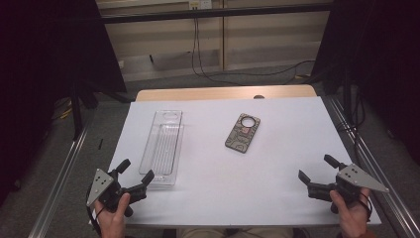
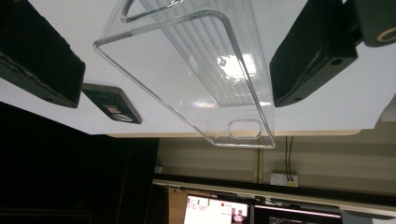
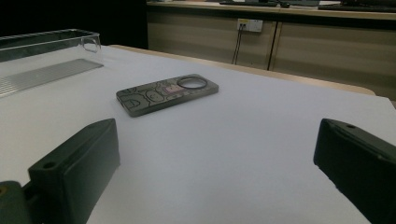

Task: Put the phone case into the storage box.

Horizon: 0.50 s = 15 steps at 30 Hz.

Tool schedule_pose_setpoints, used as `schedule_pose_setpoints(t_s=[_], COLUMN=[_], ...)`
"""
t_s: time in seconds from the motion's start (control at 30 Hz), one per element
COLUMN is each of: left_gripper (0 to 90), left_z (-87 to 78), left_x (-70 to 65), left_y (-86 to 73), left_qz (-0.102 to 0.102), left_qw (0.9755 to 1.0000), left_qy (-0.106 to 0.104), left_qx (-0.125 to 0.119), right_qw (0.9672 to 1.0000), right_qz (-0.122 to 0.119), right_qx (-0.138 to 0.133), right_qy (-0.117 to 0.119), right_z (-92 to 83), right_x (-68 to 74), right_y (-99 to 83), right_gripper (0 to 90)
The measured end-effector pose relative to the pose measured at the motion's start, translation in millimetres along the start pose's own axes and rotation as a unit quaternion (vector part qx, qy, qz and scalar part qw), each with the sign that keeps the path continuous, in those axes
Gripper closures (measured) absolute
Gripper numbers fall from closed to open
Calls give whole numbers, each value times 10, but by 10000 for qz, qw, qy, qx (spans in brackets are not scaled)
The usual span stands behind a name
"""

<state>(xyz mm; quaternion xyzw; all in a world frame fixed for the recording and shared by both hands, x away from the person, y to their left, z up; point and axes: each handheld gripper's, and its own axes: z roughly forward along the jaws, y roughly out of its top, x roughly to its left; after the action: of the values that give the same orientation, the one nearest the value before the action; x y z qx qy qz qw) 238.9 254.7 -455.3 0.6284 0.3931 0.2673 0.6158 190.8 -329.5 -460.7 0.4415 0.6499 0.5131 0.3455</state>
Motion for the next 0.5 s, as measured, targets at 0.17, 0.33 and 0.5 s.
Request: schedule_pose_setpoints(t_s=[0.17, 0.33, 0.5], left_gripper=[35, 35, 35], left_z=[14, 26, 2], left_x=[13, -3, -25], left_y=[12, 10, 12], left_qz=[-86, -41, 27], left_qw=[9999, 9999, 10000], left_qy=[125, 100, 39], left_qx=[-63, 9, 34], right_qw=[10000, 9999, 9990], right_qz=[0, 103, 113], right_qx=[55, 82, 276], right_qy=[-4, 49, 326], right_z=[8, 13, 41], right_x=[-18, -29, 16], right_y=[-19, -25, -15], right_gripper=[0, 3, 4])
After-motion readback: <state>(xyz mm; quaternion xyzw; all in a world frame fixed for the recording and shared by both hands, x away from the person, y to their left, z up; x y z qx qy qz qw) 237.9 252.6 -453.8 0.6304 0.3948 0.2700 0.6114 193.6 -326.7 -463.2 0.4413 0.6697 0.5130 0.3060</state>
